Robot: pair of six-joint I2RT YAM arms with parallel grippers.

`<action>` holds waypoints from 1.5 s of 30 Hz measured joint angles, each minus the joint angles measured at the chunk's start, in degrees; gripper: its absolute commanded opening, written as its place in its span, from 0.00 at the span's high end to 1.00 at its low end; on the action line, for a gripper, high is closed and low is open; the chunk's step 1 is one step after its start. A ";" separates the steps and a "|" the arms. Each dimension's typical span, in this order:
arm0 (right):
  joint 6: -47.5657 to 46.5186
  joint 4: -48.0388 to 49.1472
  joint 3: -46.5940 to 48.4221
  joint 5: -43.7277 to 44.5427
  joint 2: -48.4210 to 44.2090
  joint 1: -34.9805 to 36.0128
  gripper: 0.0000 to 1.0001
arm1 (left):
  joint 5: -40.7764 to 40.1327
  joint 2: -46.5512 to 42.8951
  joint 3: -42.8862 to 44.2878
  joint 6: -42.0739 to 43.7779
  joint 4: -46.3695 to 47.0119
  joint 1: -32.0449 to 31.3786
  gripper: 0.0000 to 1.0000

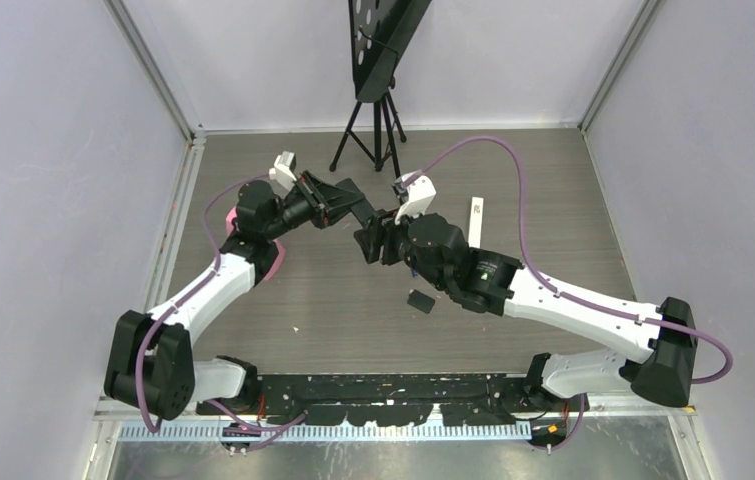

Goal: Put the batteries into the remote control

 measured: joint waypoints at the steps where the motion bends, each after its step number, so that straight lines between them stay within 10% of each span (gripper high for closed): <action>1: 0.33 -1.11 0.70 0.00 0.02 -0.13 0.40 | 0.02 -0.07 -0.02 0.00 0.17 0.00 1.00; 20: 11.87 -3.58 1.66 -6.73 -1.92 -5.62 0.36 | -0.48 -0.96 -0.17 0.46 0.46 0.00 1.00; 45: 3.48 -6.38 3.04 -8.81 -2.86 -6.08 0.35 | -0.35 -0.96 -0.17 2.01 3.06 0.00 1.00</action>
